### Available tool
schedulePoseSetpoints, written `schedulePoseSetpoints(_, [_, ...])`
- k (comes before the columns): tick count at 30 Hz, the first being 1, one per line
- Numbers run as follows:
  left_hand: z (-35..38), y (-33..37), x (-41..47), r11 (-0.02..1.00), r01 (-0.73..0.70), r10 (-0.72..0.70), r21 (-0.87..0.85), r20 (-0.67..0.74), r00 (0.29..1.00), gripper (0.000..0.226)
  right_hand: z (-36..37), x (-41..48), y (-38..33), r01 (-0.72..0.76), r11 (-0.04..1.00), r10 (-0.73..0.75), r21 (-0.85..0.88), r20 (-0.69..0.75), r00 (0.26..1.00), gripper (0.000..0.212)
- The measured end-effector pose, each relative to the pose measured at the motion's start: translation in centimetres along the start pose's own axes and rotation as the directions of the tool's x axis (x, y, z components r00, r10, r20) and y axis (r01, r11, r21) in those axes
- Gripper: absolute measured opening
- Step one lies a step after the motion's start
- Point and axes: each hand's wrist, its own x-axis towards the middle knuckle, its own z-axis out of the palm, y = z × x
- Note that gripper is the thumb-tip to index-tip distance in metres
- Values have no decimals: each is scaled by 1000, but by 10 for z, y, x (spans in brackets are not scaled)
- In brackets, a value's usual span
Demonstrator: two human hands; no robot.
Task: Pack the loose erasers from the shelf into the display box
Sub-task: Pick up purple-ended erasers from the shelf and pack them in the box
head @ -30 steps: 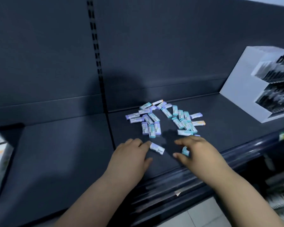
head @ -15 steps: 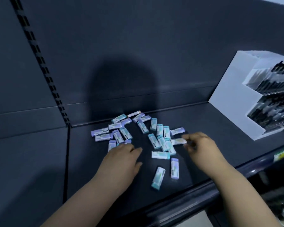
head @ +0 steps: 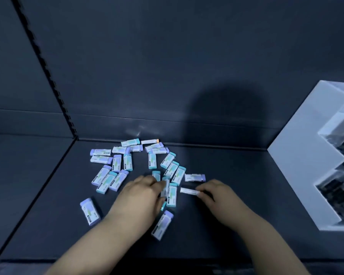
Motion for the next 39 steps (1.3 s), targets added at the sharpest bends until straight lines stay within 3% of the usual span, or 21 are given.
schedulePoseSetpoints(4, [-2, 18, 1, 996, 67, -66, -53, 19, 998, 37, -10, -2, 5, 76, 993, -79, 92, 22, 997, 20])
schedulePoseSetpoints(11, [-3, 30, 9, 978, 81, -102, -192, -98, 990, 43, -23, -2, -18, 117, 939, -162, 325, 115, 980, 27])
schedulePoseSetpoints(16, [-11, 25, 5, 857, 185, -220, -482, -17, 975, 27, -24, 9, -34, 43, 828, -144, 560, 137, 980, 25])
schedulePoseSetpoints(19, [-18, 17, 2, 733, 273, -264, -623, 110, 958, 27, -19, 20, -43, -64, 733, -86, 677, 186, 979, 28])
schedulePoseSetpoints(23, [-25, 4, -3, 693, 320, -274, -646, 175, 946, 27, -8, 37, -62, -128, 698, -64, 705, 239, 969, 32])
schedulePoseSetpoints(28, [-25, -23, -10, 819, 433, -422, -376, 117, 899, 3, 9, 71, -74, 1, 874, -92, 486, 164, 982, 18])
schedulePoseSetpoints(31, [-22, -35, -13, 852, 512, -499, -110, 124, 858, 20, 12, 104, -75, 80, 970, -84, 229, 6, 996, 25])
schedulePoseSetpoints(34, [-19, -36, -12, 859, 512, -506, 5, 157, 848, 27, 13, 138, -78, 128, 992, -127, 11, -60, 990, 35])
schedulePoseSetpoints(37, [-15, -35, -8, 888, 448, -460, 103, 208, 863, 41, 15, 164, -84, 117, 976, -123, -181, -21, 992, 48])
schedulePoseSetpoints(39, [-17, -38, -5, 894, 436, -447, 105, 286, 848, 52, 15, 172, -93, 122, 935, -130, -333, -2, 992, 47])
